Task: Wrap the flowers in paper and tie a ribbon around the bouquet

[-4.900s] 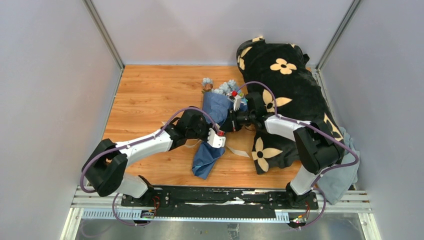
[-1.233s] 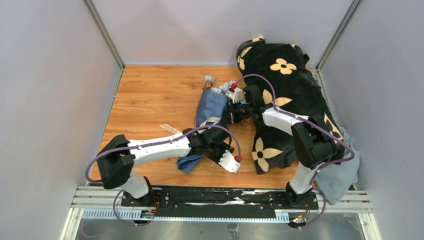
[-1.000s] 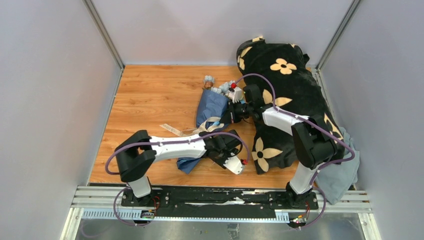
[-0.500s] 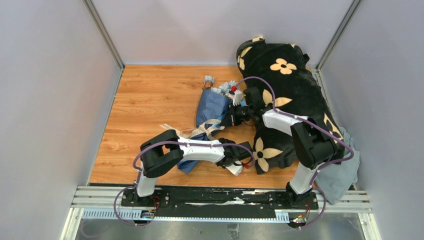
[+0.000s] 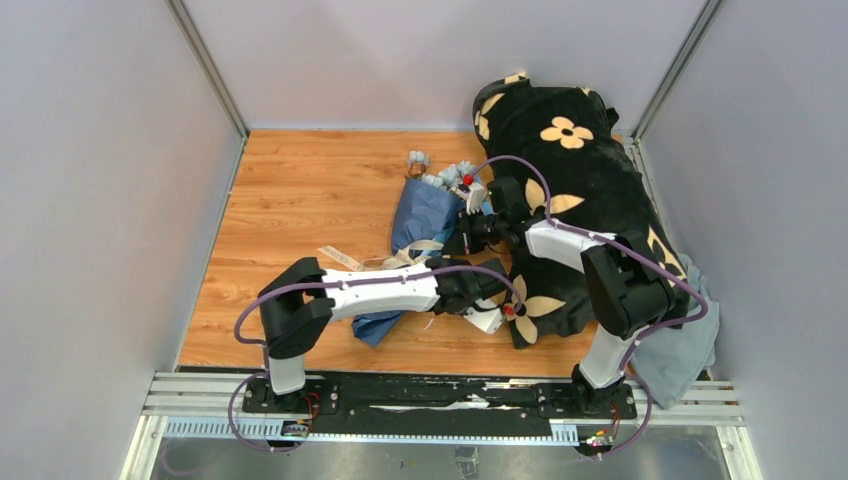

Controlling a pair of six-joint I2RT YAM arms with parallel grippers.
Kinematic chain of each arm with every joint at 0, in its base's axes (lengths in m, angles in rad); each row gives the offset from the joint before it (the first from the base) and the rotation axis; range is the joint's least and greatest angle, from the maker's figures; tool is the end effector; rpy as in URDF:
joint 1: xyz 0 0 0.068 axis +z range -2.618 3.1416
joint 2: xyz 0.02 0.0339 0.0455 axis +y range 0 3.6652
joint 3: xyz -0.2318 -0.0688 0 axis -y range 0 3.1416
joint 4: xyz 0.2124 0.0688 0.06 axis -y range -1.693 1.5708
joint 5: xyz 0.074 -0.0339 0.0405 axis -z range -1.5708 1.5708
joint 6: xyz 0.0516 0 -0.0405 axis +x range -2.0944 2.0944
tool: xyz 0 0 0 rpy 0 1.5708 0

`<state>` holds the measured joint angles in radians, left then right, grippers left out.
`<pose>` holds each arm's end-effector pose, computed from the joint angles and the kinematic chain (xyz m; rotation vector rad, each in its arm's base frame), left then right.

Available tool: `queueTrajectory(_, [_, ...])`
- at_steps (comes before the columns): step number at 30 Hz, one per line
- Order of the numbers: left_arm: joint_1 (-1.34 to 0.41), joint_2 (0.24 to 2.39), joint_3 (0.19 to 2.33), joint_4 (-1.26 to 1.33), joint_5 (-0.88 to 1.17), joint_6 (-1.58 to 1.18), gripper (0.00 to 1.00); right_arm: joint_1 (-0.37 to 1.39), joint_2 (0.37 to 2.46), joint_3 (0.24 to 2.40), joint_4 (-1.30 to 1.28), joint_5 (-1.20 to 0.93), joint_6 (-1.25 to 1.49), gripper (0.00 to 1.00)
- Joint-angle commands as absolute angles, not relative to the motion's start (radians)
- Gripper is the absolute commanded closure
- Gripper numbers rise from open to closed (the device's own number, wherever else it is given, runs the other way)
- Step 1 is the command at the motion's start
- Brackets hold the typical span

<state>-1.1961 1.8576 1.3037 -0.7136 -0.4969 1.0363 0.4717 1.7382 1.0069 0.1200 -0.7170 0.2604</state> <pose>0.1449 -0.3013 0.1612 2.4057 1.2936 0.6569 0.2957 0.1889 0.1801 -0.6626 2.1559 1.1868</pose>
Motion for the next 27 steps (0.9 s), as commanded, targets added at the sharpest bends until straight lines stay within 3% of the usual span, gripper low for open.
queueTrajectory(1, [-1.165, 1.783, 1.452, -0.875, -0.311, 0.887, 1.0, 0.481, 1.713, 0.98, 0.106, -0.719, 0.23, 1.0])
queueTrajectory(5, [-1.098, 1.723, 1.499, -0.964, -0.16, 0.817, 1.0, 0.482, 1.715, 0.975, 0.106, -0.728, 0.235, 1.0])
queueTrajectory(12, [-1.068, 1.58, 1.31, -0.929, -0.093, 0.977, 0.98, 0.483, 1.73, 0.977, 0.105, -0.75, 0.246, 1.0])
queueTrajectory(14, [-1.14, 1.635, 1.32, -0.884, -0.153, 0.969, 0.79, 0.485, 1.741, 0.989, 0.1, -0.756, 0.249, 1.0])
queueTrajectory(18, [-1.205, 1.737, 1.306, -0.821, -0.249, 1.0, 0.54, 0.486, 1.73, 0.978, 0.132, -0.741, 0.266, 1.0])
queueTrajectory(23, [-1.231, 1.901, 1.345, -0.872, -0.443, 0.963, 0.44, 0.487, 1.721, 0.972, 0.127, -0.742, 0.257, 1.0])
queueTrajectory(24, [-1.238, 1.911, 1.343, -0.871, -0.456, 0.961, 0.36, 0.487, 1.721, 0.972, 0.128, -0.744, 0.256, 1.0])
queueTrajectory(27, [-1.259, 1.952, 1.355, -0.868, -0.535, 0.962, 0.32, 0.488, 1.726, 0.976, 0.132, -0.751, 0.254, 1.0])
